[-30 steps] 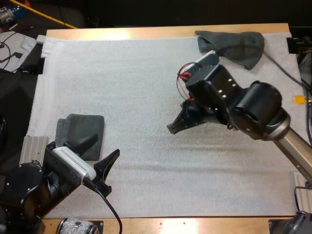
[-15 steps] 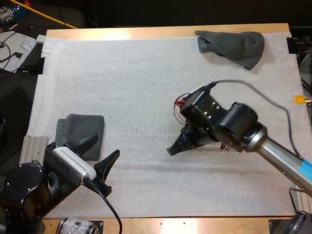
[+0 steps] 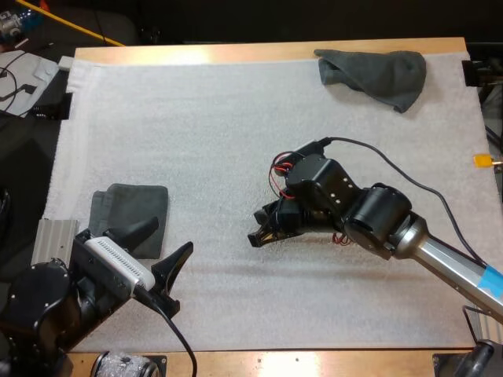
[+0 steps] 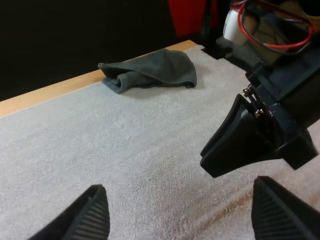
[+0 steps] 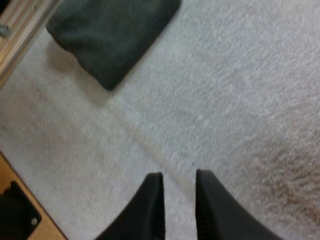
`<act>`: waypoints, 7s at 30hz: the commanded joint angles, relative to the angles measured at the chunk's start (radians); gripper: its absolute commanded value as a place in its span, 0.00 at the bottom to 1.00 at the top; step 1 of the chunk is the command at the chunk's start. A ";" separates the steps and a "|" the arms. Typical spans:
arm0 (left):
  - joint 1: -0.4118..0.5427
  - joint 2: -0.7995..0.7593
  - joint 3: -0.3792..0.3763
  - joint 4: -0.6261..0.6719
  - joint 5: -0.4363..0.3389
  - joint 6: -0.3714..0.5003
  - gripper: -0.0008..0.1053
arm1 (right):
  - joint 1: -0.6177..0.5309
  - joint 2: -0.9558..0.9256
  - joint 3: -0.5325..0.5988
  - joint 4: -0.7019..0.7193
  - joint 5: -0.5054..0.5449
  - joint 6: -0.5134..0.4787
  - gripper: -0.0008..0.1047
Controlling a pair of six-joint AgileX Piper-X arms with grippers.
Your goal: Pick towel from pile, fold and stack
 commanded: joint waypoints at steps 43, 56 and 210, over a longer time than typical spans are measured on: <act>-0.003 -0.044 -0.004 0.077 0.021 -0.010 0.56 | -0.708 -0.412 -0.010 0.217 0.214 -0.043 0.59; -0.004 -0.049 -0.003 0.076 0.024 -0.014 0.57 | -0.711 -0.203 -0.021 0.053 0.204 0.006 0.59; -0.005 -0.041 -0.004 0.126 0.055 -0.040 0.56 | -0.370 0.077 -0.017 -0.009 0.297 -0.001 0.60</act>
